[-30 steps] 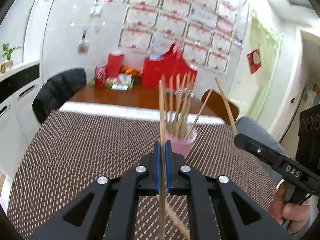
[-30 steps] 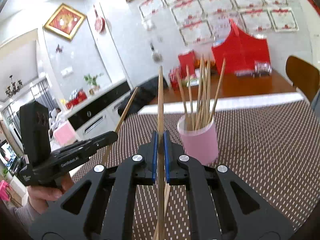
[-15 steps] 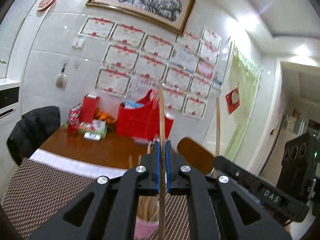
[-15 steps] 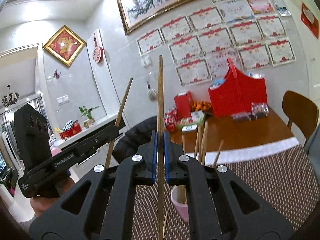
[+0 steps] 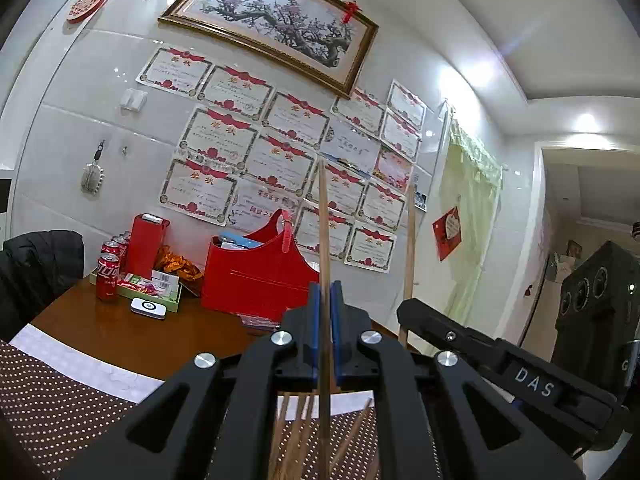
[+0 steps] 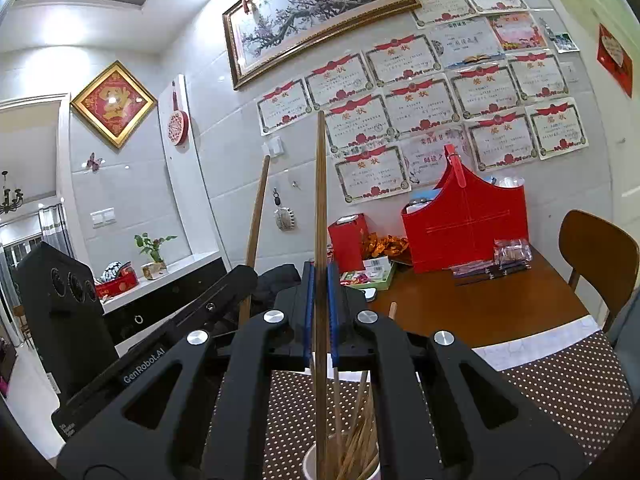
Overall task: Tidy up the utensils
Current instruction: 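Lift the left gripper's chopstick above the pink cup while the right gripper carries its own, then open the left gripper into the pink cup while the right gripper releases its chopstick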
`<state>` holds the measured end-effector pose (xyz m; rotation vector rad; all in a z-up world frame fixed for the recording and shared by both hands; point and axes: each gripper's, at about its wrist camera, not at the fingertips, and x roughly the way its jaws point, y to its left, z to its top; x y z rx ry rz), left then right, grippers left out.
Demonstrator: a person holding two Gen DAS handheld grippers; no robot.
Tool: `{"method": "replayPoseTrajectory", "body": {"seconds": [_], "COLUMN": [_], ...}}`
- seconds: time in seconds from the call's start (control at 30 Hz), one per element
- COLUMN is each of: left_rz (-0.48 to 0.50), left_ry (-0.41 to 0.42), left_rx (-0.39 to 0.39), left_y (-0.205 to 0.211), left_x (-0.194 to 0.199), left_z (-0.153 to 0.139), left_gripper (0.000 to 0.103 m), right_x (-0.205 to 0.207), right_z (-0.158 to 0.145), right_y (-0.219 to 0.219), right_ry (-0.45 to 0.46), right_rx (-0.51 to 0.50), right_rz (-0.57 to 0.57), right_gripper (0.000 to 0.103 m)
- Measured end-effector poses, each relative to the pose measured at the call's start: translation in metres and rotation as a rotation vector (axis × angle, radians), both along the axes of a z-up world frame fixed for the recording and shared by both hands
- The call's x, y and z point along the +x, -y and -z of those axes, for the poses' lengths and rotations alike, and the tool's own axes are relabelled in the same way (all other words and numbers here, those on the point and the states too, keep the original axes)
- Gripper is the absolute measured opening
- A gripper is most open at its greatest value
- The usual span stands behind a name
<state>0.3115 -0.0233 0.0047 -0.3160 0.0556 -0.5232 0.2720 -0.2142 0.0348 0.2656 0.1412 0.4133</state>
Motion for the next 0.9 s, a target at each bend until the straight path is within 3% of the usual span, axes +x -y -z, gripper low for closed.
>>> {"method": "replayPoseTrajectory", "body": {"seconds": [0.43,0.8,0.83,0.9], "left_rz": [-0.016,-0.033,-0.036,-0.051], "left_ry": [-0.045,-0.082,-0.095,-0.112], "left_rx": [-0.002,0.039,0.045,0.058], "left_y": [0.008,0.011,0.01,0.008], "left_x": [0.039,0.04,0.04,0.039], "left_z": [0.041,0.067,0.07,0.074], "left_gripper": [0.005,0.006,0.008,0.045], "right_x": [0.032,0.034,0.033,0.033], "right_z": [0.038,0.054,0.056,0.06], "right_y": [-0.006,-0.009,-0.009,-0.008], "right_ry": [-0.048,-0.087,-0.095,-0.118], "right_rx": [-0.009,-0.03,-0.031,-0.027], "right_rz": [0.0,-0.001,-0.002,-0.005], "right_gripper": [0.007,0.007,0.007,0.008]}}
